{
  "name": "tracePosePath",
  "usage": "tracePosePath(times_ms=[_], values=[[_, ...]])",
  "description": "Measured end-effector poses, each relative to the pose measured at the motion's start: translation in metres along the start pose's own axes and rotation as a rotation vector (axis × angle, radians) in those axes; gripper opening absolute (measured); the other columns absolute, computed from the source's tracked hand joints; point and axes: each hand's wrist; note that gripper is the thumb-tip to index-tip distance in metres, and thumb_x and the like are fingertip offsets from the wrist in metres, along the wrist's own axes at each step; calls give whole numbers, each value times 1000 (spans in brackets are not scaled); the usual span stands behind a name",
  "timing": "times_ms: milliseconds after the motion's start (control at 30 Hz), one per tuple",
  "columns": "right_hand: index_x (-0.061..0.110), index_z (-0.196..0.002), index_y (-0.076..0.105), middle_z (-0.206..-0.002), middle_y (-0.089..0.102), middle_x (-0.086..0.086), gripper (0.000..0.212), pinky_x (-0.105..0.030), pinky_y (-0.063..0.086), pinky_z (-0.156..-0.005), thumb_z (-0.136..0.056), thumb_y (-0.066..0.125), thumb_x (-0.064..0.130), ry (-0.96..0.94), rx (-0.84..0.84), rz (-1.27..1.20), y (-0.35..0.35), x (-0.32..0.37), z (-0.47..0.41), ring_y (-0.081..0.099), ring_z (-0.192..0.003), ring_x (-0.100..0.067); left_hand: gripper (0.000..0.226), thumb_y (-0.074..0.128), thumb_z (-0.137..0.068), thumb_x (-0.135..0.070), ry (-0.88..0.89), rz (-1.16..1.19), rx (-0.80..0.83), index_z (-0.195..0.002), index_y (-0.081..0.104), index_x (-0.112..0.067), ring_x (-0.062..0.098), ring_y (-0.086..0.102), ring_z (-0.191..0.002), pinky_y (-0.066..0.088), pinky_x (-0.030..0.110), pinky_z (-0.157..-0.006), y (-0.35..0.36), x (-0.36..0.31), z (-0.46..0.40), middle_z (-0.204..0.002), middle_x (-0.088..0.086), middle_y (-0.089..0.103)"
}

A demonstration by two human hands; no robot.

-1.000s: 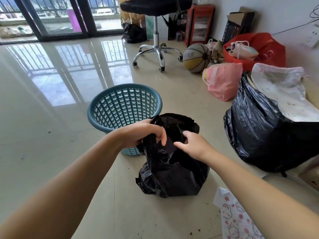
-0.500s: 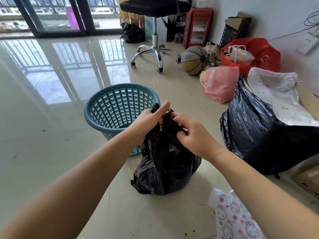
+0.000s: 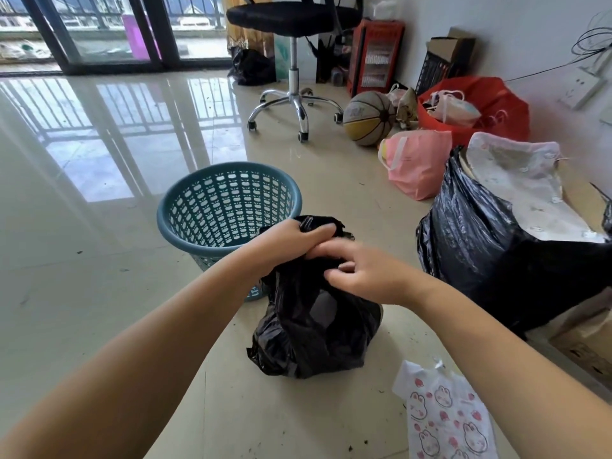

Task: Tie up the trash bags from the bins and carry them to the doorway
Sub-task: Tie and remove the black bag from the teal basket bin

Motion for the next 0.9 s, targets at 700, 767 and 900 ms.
tracePosePath(times_ms=[700,767,900], values=[[28,-146,28,-156,20,0,63,-30,13,-119,-91,57,21,163,-259,160,13,-47,-10,15,-146,-14,13,55,-89,-12,233,150,117,-83,67,-15,15,60,-70,51,26,-70,-25,-2,12,-73,5,62],[26,-139,42,-155,26,1,53,-44,13,-120,-89,59,27,110,-289,94,10,-42,-15,14,-146,-14,22,50,-88,-5,331,163,93,-73,64,-15,7,53,-56,45,17,-57,-30,-13,22,-59,-3,57],[30,-113,57,-133,54,5,35,-43,35,-112,-82,58,46,58,-147,-434,-2,-15,-13,47,-129,-13,32,42,-87,0,381,399,-139,-62,55,-16,9,40,-46,32,22,-45,-35,-23,25,-51,-4,48]])
Point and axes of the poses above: each hand's wrist, its own z-axis away from the middle knuckle, its own y-axis out of the palm, x = y × z
